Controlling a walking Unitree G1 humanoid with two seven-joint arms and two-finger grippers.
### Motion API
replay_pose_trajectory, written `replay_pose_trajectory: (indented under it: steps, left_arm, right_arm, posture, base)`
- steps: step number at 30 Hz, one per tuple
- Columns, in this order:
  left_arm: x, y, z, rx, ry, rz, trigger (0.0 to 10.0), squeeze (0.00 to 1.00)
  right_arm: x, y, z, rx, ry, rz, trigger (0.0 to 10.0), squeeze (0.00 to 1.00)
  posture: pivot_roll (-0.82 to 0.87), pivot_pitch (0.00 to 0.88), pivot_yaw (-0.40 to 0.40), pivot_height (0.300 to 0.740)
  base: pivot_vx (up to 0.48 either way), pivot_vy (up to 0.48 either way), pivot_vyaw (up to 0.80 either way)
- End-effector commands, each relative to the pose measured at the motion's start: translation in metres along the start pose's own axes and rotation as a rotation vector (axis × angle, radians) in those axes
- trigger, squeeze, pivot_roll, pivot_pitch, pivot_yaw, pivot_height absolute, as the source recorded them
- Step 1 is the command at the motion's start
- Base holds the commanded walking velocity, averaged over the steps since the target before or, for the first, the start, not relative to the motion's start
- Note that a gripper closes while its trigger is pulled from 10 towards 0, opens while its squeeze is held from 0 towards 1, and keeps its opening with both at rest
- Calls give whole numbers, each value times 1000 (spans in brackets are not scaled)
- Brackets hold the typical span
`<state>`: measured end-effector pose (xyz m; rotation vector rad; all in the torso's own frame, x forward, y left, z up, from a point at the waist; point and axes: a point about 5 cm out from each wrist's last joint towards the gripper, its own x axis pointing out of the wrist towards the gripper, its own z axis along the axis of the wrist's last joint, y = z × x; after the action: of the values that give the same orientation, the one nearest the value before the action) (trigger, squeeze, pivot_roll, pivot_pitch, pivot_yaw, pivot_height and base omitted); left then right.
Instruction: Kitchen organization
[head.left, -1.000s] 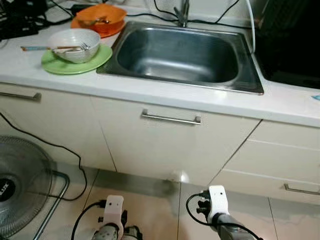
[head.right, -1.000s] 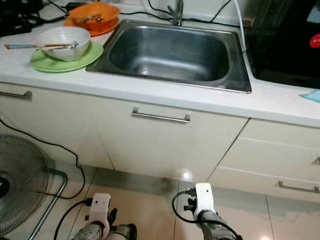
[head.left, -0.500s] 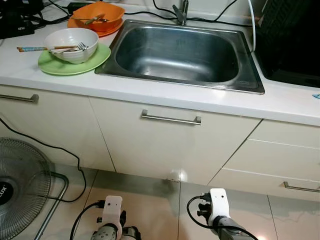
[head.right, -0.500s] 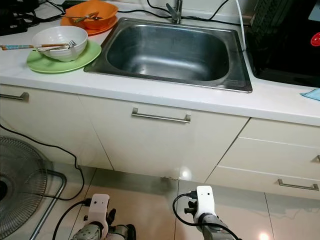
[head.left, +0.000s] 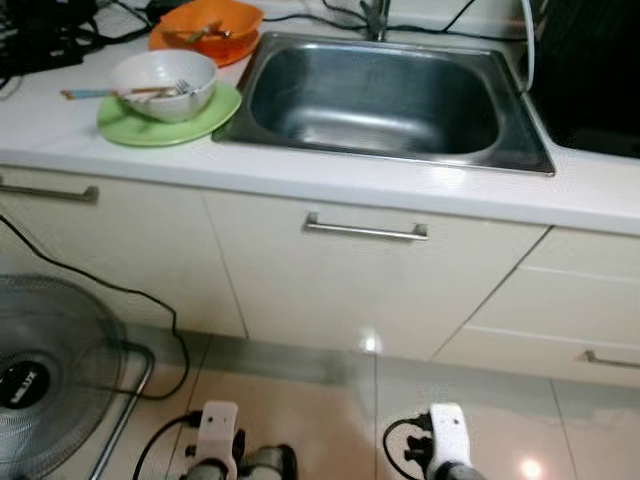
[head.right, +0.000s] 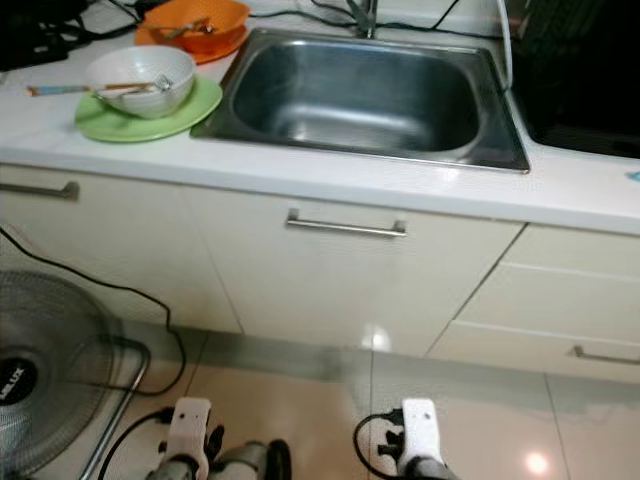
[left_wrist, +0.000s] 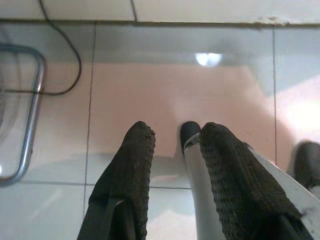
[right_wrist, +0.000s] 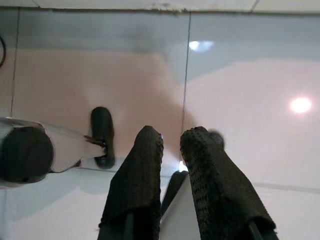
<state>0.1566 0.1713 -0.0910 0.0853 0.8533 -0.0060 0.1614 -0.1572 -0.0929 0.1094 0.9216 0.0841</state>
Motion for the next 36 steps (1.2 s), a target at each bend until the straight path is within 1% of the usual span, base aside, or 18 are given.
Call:
replay_pose_trajectory:
  steps: [1,6,8,10,17,22,23,27,30,33,34,35,36]
  left_arm:
    - [-9,-1,-25,12,87,-12,10000,0]
    - [-10,-1,-27,17,75,-14,10000,0]
    - [-10,-1,-26,16,71,-15,10000,0]
    - [-10,-1,-26,16,63,-19,10000,0]
    - [-10,-2,-24,15,51,-25,10000,0]
    - [-7,-2,-19,15,40,-28,10000,0]
    - [-5,-2,-15,10,36,-25,10000,0]
    - [-2,-2,-6,12,15,-25,10000,0]
    - [0,-2,0,11,-3,-18,10000,0]
    - [2,-2,7,11,-28,-2,10000,0]
    - [2,-2,7,11,-28,-2,10000,0]
    - [3,-2,11,5,-57,11,10000,0]
    - [3,-1,16,-2,-91,22,10000,0]
  right_arm:
    - [-1,-2,-4,14,8,-10,10000,0]
    - [2,-3,7,22,-16,-15,10000,0]
    - [2,-2,10,22,-22,-14,10000,0]
    - [4,-2,16,22,-34,-13,10000,0]
    - [4,-5,19,19,-42,-16,10000,0]
    - [3,-5,15,13,-29,-15,10000,0]
    - [3,-4,14,11,-25,-11,10000,0]
    - [4,-2,17,7,-32,-4,10000,0]
    - [5,-2,24,-8,-53,-1,10000,0]
    - [6,-7,36,-25,-95,-48,10000,0]
    - [6,-7,36,-25,-95,-48,10000,0]
    - [7,-10,46,-42,-137,-70,10000,0]
    - [8,-11,59,-42,-191,-65,10000,0]
  posture:
    - [163,191,16,740]
    - [153,149,14,740]
    - [153,149,14,740]
    - [141,125,10,740]
    - [140,131,4,740]
    - [145,147,-2,740]
    - [145,148,-4,740]
    - [144,136,-9,740]
    - [137,119,-14,740]
    - [136,112,-20,740]
    - [136,112,-20,740]
    - [136,110,-22,740]
    - [140,107,-26,740]
  base:
    - [0,371,0]
    - [0,368,0]
    - [0,368,0]
    - [0,366,0]
    - [0,351,0]
    - [0,0,0]
    - [0,0,0]
    - [0,0,0]
    - [0,0,0]
    - [0,0,0]
    - [0,0,0]
    - [0,0,0]
    - [0,0,0]
